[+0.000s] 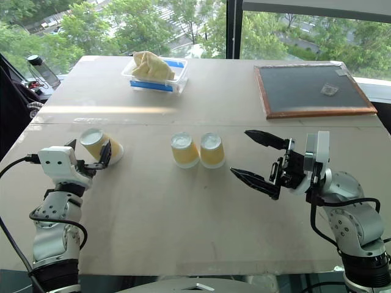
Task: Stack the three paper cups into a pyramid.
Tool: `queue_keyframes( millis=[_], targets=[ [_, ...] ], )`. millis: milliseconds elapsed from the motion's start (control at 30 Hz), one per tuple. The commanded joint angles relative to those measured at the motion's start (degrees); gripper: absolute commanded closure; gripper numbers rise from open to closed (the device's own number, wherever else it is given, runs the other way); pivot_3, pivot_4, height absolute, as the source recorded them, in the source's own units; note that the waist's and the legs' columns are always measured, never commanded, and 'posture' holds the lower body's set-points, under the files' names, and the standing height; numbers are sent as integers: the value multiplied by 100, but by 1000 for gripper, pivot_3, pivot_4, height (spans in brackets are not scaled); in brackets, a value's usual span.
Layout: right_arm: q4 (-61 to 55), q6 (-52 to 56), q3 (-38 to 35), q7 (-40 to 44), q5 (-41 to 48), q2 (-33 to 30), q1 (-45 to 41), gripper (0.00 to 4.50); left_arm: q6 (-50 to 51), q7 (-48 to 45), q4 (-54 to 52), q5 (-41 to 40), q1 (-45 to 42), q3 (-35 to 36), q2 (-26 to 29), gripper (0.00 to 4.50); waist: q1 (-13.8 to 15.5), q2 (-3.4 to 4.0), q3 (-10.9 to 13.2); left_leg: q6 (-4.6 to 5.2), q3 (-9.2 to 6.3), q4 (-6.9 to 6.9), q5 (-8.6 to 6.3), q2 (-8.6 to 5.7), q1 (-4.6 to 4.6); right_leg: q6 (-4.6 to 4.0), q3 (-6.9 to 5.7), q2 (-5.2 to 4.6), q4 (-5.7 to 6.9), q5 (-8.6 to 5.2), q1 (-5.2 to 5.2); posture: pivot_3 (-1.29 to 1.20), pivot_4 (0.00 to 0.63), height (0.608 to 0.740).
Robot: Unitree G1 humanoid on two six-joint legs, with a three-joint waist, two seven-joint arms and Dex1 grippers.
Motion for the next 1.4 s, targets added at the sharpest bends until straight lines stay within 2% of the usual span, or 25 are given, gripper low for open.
queue_keyframes(
  millis=[33, 167, 267, 367, 600, 800, 933, 1033, 1133, 1267, 1400],
  targets=[
    [-201, -75, -14, -15, 65, 9, -20, 58, -82, -61, 117, -148, -199, 107, 136, 0, 1, 0, 0, 0, 0, 0, 0, 0, 0, 0, -1, 0, 0, 0, 0, 0, 150, 740],
    [-189, -106, -2, 2, 45, 8, 7, 58, -1, -131, 268, -296, -334, 97, 164, 0, -4, 0, 0, 0, -1, 0, 0, 1, -1, 0, -1, -1, 0, 0, 0, 0, 150, 740],
    [-185, -152, 5, 18, 6, 19, 49, 0, -2, -166, 397, -327, -410, 88, 201, 718, -6, 0, 0, 0, 0, 0, 0, 1, -1, 1, -1, -1, 0, 0, 0, 0, 150, 740],
    [-160, -214, 7, 22, -60, 29, 100, 0, -3, -193, 459, -315, -444, 76, 238, 2052, -4, 0, 0, 0, -1, 0, 0, 1, -1, 1, -1, -1, 0, 0, -1, 0, 150, 740],
    [-154, -288, -68, 22, -68, 3, 203, 0, -62, -259, 240, -306, -615, 44, 397, 2052, -1, 0, 0, 0, -3, 0, 0, 2, -1, 1, -2, -2, 0, 0, -1, 0, 150, 740],
    [-231, -363, -389, -249, 123, 116, 450, 0, 697, -925, -236, -811, -1743, -490, 825, 2052, 115, -6, 4, -1, -6, 5, 1, -2, -16, 0, -22, -2, -1, 1, -1, 0, 150, 740],
    [-209, -575, -850, -95, 182, 78, 1012, 0, 1523, -1816, -413, -1423, -2833, -1163, 978, 2052, 142, -6, 4, -1, -4, 4, 1, -18, -24, 1, -25, -4, -4, 1, -3, 0, 150, 740],
    [-258, -709, -1047, 12, 222, 66, 1346, 0, 2068, -2550, -571, -1708, -3205, -1680, 1118, 2052, 75, 0, 5, -2, -6, 4, 1, -20, -35, 2, -27, -5, -11, 1, -4, 0, 150, 740],
    [-229, -884, -1098, 53, 150, 137, 1522, 0, 2223, -3119, -505, -1693, -3453, -2083, 1212, 2052, -64, 7, 9, -1, -4, -5, 0, -16, -20, 4, -11, 0, -11, 0, -5, 0, 150, 740],
    [-201, -1087, -950, -69, 29, 332, 1445, 0, 2137, -3786, -75, -1407, -3750, -2521, 1324, 2052, -62, 10, 13, 0, 5, -5, 1, -11, -17, 1, -13, 17, -6, -1, -6, 0, 150, 740],
    [-259, -1116, -878, -132, -24, 392, 1436, 0, 2075, -4108, 123, -1353, -3842, -2592, 1334, 2052, -44, 14, 15, 0, 6, 1, 1, -10, -15, 1, -11, 20, 0, -2, -4, 0, 150, 740]
  ],
)
